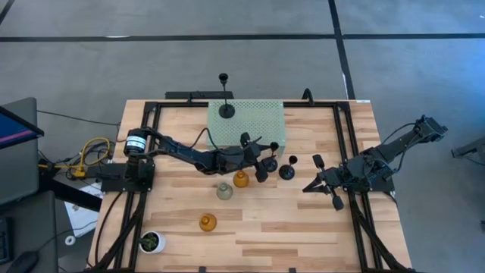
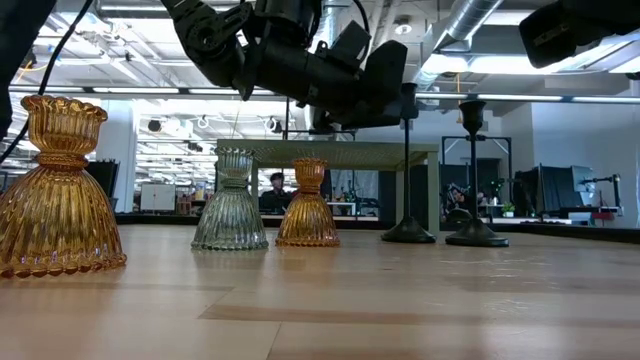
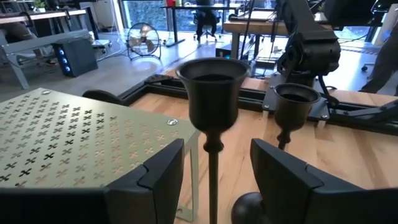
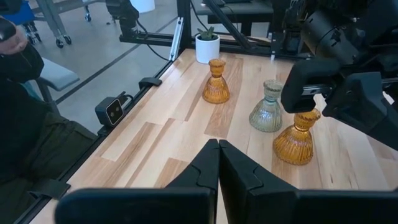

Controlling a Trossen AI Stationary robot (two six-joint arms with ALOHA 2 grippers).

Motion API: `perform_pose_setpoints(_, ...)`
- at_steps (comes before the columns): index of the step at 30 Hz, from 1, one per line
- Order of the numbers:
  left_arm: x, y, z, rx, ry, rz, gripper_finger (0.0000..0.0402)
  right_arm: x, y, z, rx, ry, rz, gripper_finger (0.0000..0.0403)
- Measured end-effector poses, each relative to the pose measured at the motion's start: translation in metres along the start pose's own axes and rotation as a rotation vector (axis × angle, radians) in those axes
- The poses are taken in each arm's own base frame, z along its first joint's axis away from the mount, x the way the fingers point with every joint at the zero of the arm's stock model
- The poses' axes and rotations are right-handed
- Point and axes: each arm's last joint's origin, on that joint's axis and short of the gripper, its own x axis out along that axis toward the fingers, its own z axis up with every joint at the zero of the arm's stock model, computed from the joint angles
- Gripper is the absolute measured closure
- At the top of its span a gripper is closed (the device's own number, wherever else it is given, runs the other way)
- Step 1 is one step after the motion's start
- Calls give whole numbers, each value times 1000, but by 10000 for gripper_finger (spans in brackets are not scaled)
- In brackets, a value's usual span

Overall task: Pick & Place candle stick holders
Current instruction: Put the top black candle holder on the shelf aligned with the other black holder

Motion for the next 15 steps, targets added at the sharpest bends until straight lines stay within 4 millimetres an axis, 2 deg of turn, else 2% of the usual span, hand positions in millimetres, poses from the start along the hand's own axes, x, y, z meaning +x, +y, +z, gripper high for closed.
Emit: perform_pose_setpoints(15,1,2,1,-6,-13,-14,216,0,0,0,-1,3,0,403)
